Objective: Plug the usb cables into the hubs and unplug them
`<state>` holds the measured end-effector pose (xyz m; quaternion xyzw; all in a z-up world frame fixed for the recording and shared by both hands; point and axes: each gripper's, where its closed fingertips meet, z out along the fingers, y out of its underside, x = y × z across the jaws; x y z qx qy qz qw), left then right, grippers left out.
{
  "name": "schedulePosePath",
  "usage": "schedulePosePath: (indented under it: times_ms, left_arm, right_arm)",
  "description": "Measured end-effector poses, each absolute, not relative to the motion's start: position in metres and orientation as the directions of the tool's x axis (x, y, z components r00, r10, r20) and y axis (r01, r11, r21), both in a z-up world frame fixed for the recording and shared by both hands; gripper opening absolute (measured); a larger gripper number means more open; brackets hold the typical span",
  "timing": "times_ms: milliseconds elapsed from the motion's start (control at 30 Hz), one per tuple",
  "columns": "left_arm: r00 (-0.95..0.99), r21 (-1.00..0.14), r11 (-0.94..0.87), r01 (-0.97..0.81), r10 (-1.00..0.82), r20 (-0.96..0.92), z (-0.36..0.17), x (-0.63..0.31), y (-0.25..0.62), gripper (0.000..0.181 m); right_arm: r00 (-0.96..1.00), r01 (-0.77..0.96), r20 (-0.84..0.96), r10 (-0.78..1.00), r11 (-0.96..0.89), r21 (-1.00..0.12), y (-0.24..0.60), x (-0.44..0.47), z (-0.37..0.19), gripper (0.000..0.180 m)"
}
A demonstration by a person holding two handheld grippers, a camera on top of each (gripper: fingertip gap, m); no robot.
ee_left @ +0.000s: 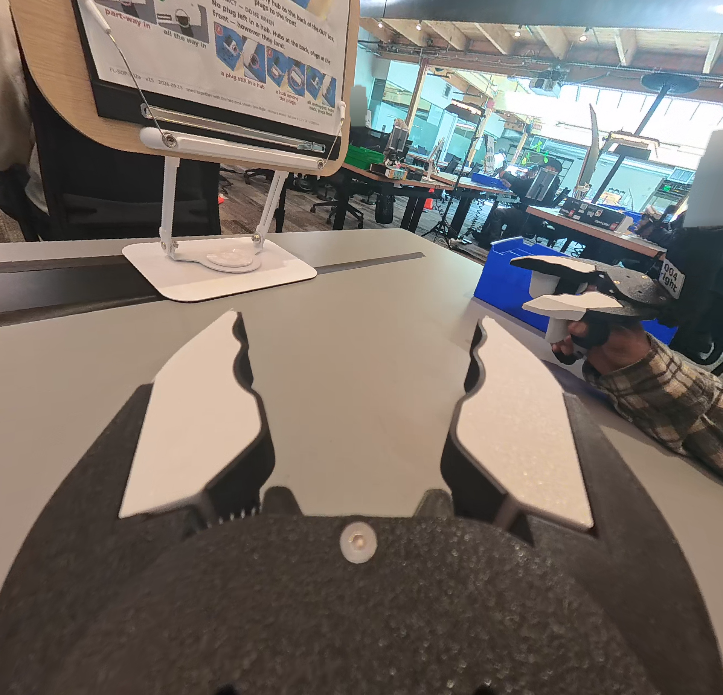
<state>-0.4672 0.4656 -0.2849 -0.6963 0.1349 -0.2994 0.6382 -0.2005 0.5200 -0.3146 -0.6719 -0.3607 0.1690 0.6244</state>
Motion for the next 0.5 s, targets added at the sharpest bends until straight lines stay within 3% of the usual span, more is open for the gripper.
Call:
schedulePosePath:
  times_ms: [367, 500]
  left_arm:
    - [0.798, -0.974, -0.135, 0.182, -0.558, 0.227, -0.283, -0.469, 0.466, 0.107]
    - [0.802, -0.977, -0.135, 0.163, -0.559, 0.211, -0.283, -0.468, 0.465, 0.107]
  right_arm:
    - [0.699, 0.272, 0.219, 0.681, 0.03, -0.962, 0.52, -0.198, -0.314, 0.085]
    - [0.735, 0.285, 0.253, 0.629, 0.052, -0.957, 0.518, -0.182, -0.289, 0.085]
